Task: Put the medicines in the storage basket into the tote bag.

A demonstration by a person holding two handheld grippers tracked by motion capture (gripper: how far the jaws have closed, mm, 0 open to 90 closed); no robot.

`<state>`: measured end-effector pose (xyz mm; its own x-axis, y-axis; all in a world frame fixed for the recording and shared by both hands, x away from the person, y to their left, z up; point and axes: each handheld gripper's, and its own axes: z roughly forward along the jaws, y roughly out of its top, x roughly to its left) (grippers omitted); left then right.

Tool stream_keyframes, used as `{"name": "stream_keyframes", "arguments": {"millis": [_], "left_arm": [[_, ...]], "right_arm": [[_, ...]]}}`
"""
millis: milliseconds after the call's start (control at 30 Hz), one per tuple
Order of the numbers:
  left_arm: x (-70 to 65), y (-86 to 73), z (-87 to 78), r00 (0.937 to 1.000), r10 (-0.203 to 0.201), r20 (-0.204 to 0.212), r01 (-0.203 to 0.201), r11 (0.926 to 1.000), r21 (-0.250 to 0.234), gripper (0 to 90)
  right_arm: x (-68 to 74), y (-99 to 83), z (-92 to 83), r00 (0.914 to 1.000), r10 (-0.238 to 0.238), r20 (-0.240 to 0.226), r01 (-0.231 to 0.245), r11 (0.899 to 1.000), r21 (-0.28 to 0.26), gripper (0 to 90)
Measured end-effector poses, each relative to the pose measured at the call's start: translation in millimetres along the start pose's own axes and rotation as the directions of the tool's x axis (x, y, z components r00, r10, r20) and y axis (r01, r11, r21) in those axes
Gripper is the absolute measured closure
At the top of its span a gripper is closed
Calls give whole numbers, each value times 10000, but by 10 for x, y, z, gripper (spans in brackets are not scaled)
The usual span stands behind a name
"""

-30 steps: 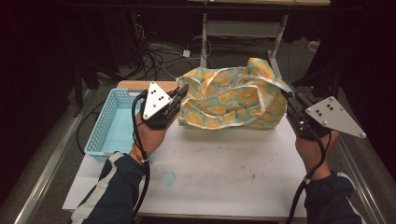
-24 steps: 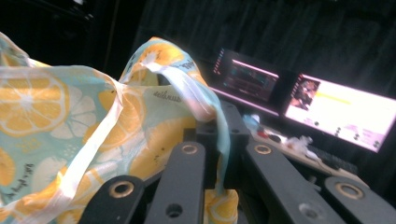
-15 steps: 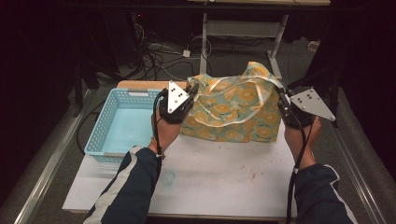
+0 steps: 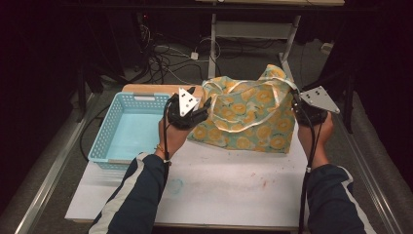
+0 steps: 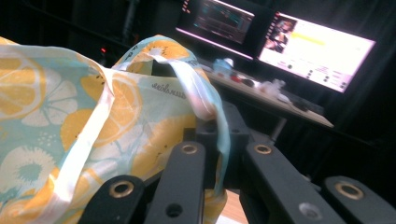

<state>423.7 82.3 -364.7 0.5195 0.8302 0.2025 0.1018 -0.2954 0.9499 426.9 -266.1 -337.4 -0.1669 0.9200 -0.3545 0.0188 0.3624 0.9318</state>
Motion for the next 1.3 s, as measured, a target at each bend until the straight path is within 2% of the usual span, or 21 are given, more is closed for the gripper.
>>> {"name": "stream_keyframes", "arguments": {"millis": [67, 133, 400, 500, 600, 767, 867, 1000, 1100, 1167, 1300], "left_arm": [[-12, -46, 13, 9997, -222, 69, 222, 9997, 116, 349], [-42, -99, 38, 9995, -249, 185, 244, 9993, 284, 336], [-152, -286, 115, 9986, -7, 521, -36, 9967, 814, 316], [-149, -305, 90, 9984, -29, 556, -15, 9968, 795, 298], [-155, -304, 38, 9984, 123, 550, -162, 9973, 719, 289], [-157, -299, -87, 9965, 484, 687, -522, 9971, 551, 274], [-160, -306, -175, 9943, 792, 712, -821, 9959, 392, 274], [-154, -355, -268, 9924, 947, 789, -982, 9943, 417, 261], [-139, -383, -330, 9924, 920, 814, -953, 9947, 382, 245], [-135, -391, -375, 9916, 990, 836, -1021, 9942, 334, 245], [-138, -388, -456, 9877, 1299, 869, -1325, 9909, 242, 244]], "right_arm": [[-59, -36, 11, 9995, 285, 123, -286, 9995, 97, 891], [-91, -69, 24, 9991, 395, 177, -399, 9990, 205, 891], [-38, -110, 36, 9993, 325, -159, -318, 9986, 426, 885], [-10, -136, 22, 9987, 421, -294, -409, 9983, 421, 871], [-5, -135, 7, 9971, 635, -425, -618, 9973, 397, 833], [34, -80, -51, 9962, 606, -631, -593, 9980, 218, 726], [74, -49, -79, 9958, 468, -786, -453, 9988, 207, 599], [116, -10, -128, 9933, 615, -980, -617, 9981, 12, 503], [158, 25, -159, 9932, 457, -1067, -470, 9988, -101, 454], [195, 41, -178, 9905, 317, -1336, -336, 9994, -116, 429], [294, 34, -230, 9887, 218, -1483, -267, 9992, -312, 382]]}}
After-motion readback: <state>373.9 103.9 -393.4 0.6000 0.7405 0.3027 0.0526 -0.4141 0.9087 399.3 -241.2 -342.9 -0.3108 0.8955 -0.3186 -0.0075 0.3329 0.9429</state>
